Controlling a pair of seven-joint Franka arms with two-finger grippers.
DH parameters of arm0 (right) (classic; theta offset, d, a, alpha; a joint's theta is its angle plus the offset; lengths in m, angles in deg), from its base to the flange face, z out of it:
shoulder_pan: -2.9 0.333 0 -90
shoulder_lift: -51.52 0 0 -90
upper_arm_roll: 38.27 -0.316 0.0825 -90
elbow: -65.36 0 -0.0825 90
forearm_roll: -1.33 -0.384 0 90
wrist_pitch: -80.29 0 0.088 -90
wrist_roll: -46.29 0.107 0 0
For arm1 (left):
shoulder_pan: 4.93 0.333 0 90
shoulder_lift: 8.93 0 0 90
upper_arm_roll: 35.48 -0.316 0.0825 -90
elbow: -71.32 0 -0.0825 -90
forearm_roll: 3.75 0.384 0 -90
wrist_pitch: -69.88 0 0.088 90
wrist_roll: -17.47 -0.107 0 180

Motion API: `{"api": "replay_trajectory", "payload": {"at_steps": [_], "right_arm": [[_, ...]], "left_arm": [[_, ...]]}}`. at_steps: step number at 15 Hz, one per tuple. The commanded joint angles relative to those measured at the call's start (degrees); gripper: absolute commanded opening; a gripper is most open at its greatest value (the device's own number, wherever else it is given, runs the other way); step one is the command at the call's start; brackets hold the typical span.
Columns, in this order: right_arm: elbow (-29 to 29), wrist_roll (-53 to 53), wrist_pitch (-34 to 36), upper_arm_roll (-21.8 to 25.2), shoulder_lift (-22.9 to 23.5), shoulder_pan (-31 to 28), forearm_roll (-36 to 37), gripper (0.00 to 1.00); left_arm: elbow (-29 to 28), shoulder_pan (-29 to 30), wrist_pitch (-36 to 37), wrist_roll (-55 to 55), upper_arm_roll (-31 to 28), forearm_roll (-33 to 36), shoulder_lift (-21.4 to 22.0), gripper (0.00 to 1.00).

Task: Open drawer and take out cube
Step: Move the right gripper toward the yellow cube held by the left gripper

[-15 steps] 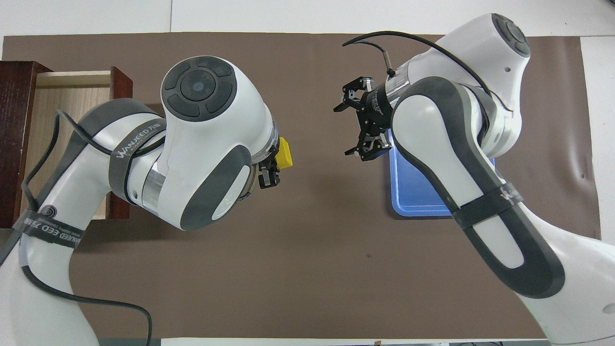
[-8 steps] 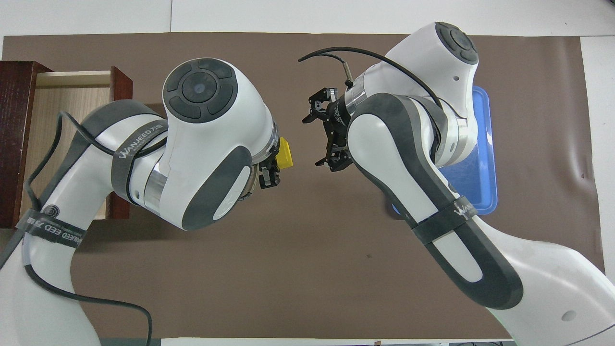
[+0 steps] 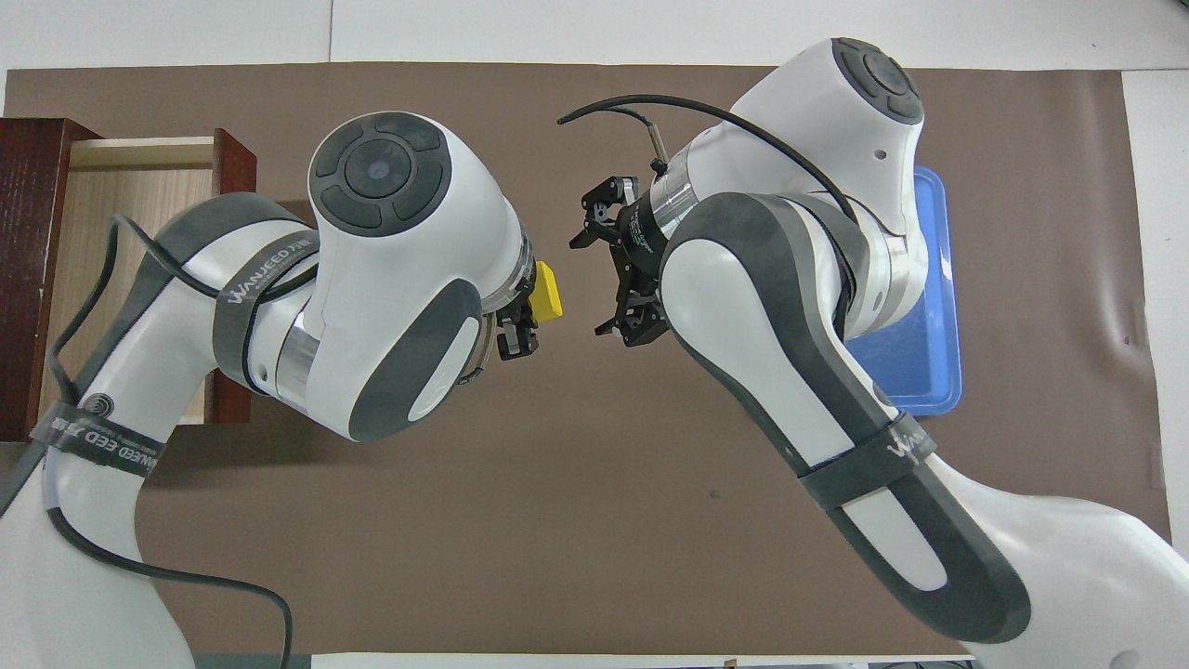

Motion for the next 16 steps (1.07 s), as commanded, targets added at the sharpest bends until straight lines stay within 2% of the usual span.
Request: {"api": "replay_trajectory", "payload": {"at_steps": [1,16], "right_arm": [[0.0,2.0,1.2,0.0,-0.7,1.0,-0.3,1.00],[0.0,5.7,-2.9,0.0,-0.6,3.8,-0.4,1.00]], "left_arm": [[-1.1,0.2,-1.7,-0.1,0.0,0.8,0.6,0.00],[-1.2,0.2,-1.9,0.2,0.0,0.8,0.6,0.00]]}}
